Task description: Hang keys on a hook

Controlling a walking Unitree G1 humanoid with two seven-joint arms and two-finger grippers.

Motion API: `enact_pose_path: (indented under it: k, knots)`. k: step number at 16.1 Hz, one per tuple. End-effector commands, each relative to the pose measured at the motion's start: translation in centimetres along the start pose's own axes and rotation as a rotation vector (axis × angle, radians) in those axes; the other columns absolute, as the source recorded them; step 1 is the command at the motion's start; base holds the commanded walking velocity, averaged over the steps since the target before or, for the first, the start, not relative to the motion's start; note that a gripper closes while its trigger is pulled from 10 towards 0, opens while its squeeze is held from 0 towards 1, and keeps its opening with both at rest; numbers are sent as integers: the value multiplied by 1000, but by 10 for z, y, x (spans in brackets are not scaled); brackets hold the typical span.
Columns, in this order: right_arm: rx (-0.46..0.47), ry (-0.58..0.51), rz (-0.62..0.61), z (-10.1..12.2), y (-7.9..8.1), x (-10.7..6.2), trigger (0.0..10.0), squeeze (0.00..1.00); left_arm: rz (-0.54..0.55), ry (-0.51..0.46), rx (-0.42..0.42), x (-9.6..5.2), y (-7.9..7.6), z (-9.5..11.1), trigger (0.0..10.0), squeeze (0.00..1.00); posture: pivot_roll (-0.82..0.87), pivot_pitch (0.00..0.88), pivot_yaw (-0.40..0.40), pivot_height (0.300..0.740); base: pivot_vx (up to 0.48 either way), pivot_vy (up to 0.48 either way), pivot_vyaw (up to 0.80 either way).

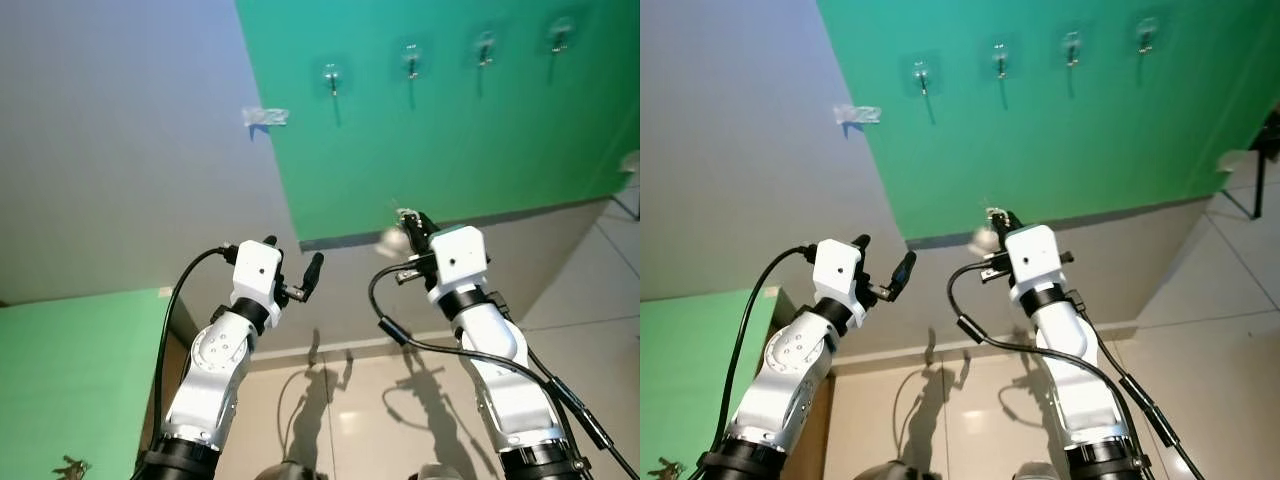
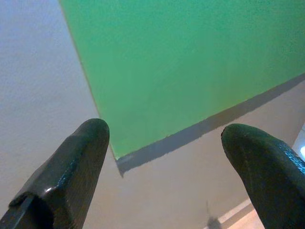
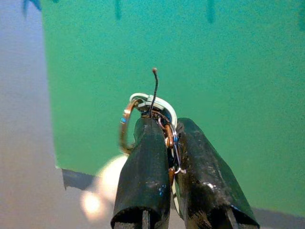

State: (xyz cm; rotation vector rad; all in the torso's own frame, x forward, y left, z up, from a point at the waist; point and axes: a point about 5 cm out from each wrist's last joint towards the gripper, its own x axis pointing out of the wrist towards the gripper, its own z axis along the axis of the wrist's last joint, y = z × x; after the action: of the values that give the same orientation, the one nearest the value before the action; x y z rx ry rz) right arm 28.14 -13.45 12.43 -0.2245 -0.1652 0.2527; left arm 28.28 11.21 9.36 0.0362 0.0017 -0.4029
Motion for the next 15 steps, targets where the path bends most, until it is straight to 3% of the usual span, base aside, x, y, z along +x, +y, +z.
enact_pose_path:
  k: [1, 8, 11, 15]
  knots:
    - [15, -4, -9, 2, 0, -1, 0, 149, 27, -40, 4, 0, 6, 9, 10000, 0, -268, 52, 136, 720, 375, 300, 0]
    - [-12, -54, 3, 23, -4, 9, 0, 188, 12, -62, 21, 1, -1, 13, 10000, 0, -273, 62, 137, 720, 375, 298, 0]
    - [-12, -43, 27, 23, -3, 9, 0, 180, 15, -35, 88, 5, 1, 14, 10000, 0, -271, 62, 136, 720, 459, 0, 0]
    - [-4, -30, 34, 24, -1, 11, 0, 176, 5, -28, 67, 5, 1, 13, 10000, 0, -271, 63, 138, 720, 0, 0, 0]
